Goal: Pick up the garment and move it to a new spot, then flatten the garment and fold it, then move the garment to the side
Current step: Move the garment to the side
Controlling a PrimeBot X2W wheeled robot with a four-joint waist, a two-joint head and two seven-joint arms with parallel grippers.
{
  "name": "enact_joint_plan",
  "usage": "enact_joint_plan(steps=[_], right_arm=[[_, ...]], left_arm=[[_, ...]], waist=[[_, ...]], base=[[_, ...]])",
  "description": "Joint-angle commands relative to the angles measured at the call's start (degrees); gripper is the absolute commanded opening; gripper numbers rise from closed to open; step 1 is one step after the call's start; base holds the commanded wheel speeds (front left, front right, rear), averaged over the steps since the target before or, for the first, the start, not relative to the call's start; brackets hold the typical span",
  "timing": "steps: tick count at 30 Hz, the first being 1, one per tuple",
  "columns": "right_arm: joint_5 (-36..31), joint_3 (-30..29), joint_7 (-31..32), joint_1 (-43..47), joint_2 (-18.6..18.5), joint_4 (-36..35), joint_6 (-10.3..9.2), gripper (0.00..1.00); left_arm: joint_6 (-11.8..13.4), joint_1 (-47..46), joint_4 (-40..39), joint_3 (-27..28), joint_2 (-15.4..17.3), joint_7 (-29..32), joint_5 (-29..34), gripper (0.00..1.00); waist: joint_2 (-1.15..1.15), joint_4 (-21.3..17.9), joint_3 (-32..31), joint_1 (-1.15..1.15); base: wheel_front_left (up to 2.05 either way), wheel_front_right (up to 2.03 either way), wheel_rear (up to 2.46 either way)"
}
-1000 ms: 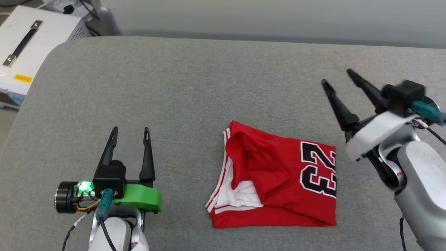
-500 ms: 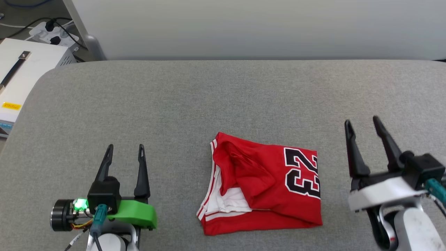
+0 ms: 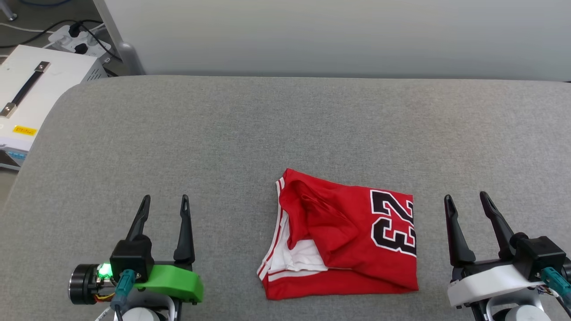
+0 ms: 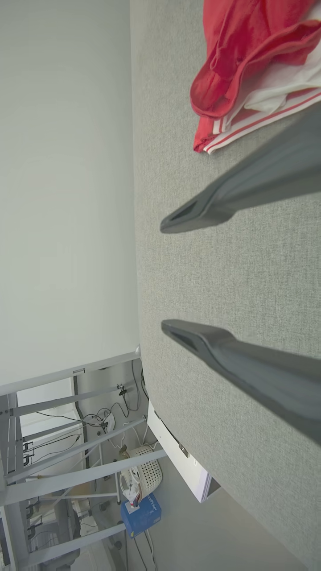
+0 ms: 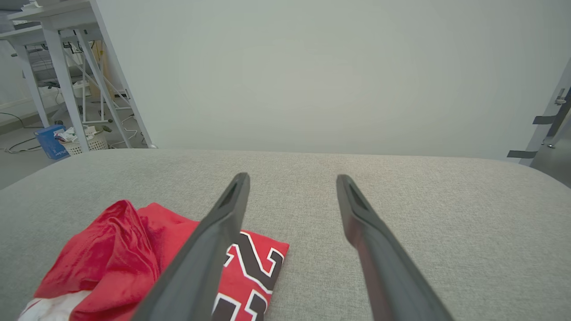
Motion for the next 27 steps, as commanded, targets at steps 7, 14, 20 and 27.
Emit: enact_joint_plan(steps=[7, 14, 20, 27], right_arm=[[-3.3, -2.1, -0.3, -6.0, -3.6, -4.5, -0.05, 1.0], [2.4, 3.1, 8.4, -15.9, -13.5, -2.0, -0.05, 1.0], [19.8, 11.8, 33.0, -20.0, -23.0, -1.3, -0.05, 1.0], [37.9, 13.7, 54.1, -17.2, -26.7, 0.0, -0.05, 1.0]], left_arm=[[-0.5, -0.1, 0.1, 0.5, -0.4, -0.3, 0.1, 1.0], [-1.0, -2.0, 1.0, 0.2, -0.7, -0.3, 0.6, 1.0], [-1.2, -2.9, 1.2, 0.3, -1.2, -0.3, 0.9, 1.0], [-1.5, -4.5, 1.2, 0.0, -1.9, -0.3, 1.1, 1.0]], waist=[[0.0, 0.8, 0.9, 0.0], [0.0, 2.1, 2.6, 0.0], [0.0, 2.8, 4.0, 0.0], [0.0, 4.3, 6.5, 0.0]], base=[[0.0, 0.0, 0.0], [0.0, 0.0, 0.0], [0.0, 0.0, 0.0], [0.0, 0.0, 0.0]])
